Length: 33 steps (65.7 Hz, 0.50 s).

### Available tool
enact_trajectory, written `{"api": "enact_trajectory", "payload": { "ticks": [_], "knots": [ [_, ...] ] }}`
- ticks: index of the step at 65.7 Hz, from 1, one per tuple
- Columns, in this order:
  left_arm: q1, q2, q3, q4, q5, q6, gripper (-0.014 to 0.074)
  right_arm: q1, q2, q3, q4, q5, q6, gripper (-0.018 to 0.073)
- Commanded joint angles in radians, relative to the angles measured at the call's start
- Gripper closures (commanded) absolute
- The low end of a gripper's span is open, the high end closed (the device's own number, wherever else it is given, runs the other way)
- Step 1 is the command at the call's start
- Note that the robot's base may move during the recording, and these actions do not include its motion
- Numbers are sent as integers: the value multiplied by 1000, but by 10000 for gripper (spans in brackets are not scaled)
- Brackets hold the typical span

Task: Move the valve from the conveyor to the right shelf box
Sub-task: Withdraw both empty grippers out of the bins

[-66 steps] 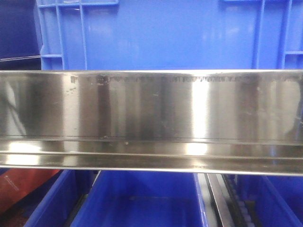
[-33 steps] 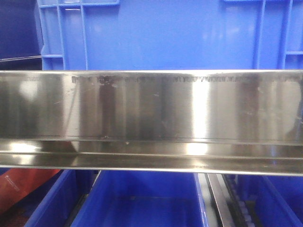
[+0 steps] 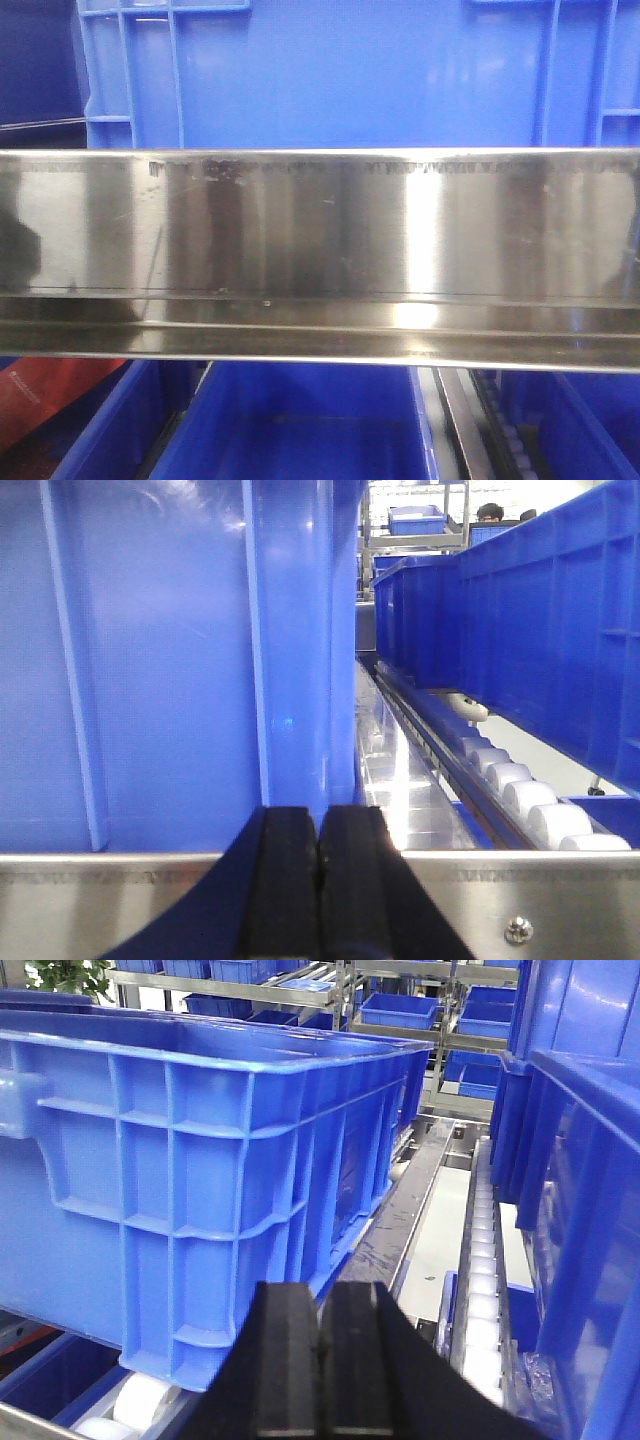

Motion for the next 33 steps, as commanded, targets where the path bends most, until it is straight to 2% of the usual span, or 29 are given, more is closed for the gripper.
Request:
{"api": "enact_trajectory", "payload": {
  "ticks": [1, 33],
  "knots": [
    [5, -5, -1, -8, -20, -8, 708, -4, -5, -1, -5, -25, -1, 722],
    [5, -5, -1, -8, -20, -8, 708, -4, -5, -1, -5, -25, -1, 722]
  ]
}}
